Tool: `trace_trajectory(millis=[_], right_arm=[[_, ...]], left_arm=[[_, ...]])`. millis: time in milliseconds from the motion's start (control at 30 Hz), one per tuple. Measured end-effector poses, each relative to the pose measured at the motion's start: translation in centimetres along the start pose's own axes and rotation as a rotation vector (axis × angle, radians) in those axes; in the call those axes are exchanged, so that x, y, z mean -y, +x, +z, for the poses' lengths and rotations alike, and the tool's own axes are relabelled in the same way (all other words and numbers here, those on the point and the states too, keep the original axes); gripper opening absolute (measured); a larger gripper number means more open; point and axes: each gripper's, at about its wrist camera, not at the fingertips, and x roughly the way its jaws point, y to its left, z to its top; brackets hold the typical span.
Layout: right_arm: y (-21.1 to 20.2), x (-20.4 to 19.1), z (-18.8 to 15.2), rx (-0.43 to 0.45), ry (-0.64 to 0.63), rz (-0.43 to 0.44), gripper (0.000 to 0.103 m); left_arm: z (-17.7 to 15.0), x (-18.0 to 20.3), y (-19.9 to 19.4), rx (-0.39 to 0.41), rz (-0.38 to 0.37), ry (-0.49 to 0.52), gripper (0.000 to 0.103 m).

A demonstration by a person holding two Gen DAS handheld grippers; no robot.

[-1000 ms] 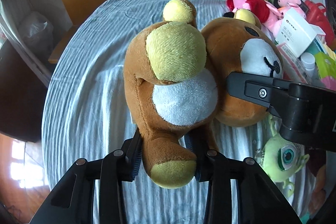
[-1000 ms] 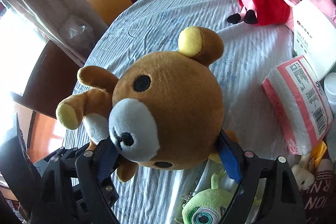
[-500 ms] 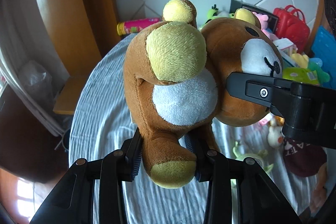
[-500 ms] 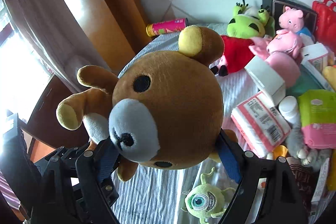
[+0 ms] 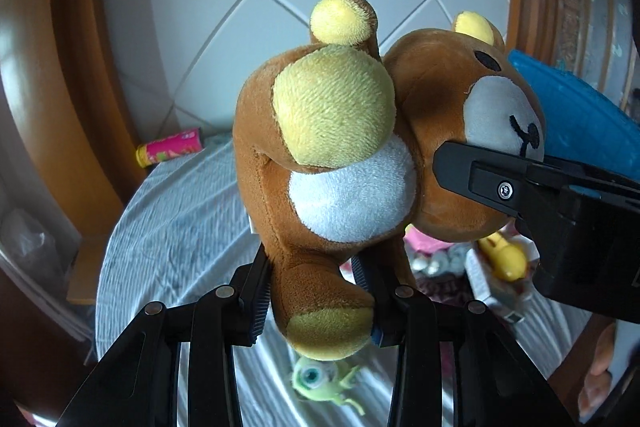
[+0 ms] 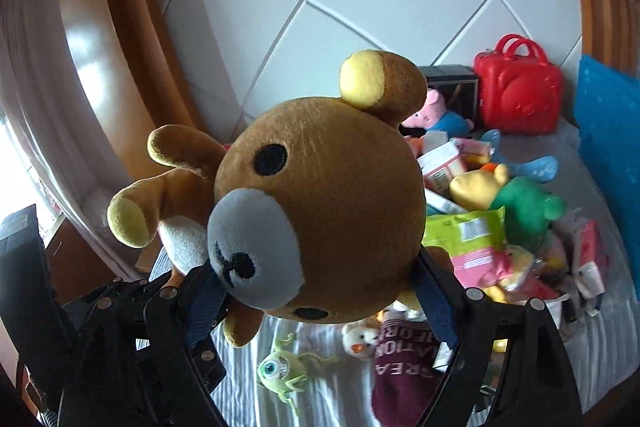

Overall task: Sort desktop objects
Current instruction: 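Lift the brown plush bear with both tools and carry it over the crate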

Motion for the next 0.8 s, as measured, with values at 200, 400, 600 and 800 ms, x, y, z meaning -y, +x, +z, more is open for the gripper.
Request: trace_trajectory(millis=[200,400,600,800], right_arm=[[-6.6,9.2,2.0,0.064,-0.011,-0.051,0.085],[-13.0,19.5,2.7,0.1,0.002,-0.085,0.085],[-19.3,28.6,3.5,0.152,0.051,-0.14,0.085],[-24.4,36.8,5.0,0.214,0.093,-0.216,0.085]], left_arm=[[3.7,10.9,-1.6,0.062,-0.032,0.019,0.037],[6.4,22.7,-3.6,0.091,-0.068,0.049,0.037],[9.5,33.1,-5.5,0.125,-0.124,0.116,0.037],[13.0,41.6,-6.1,0.157,-0.197,0.183,0.038]])
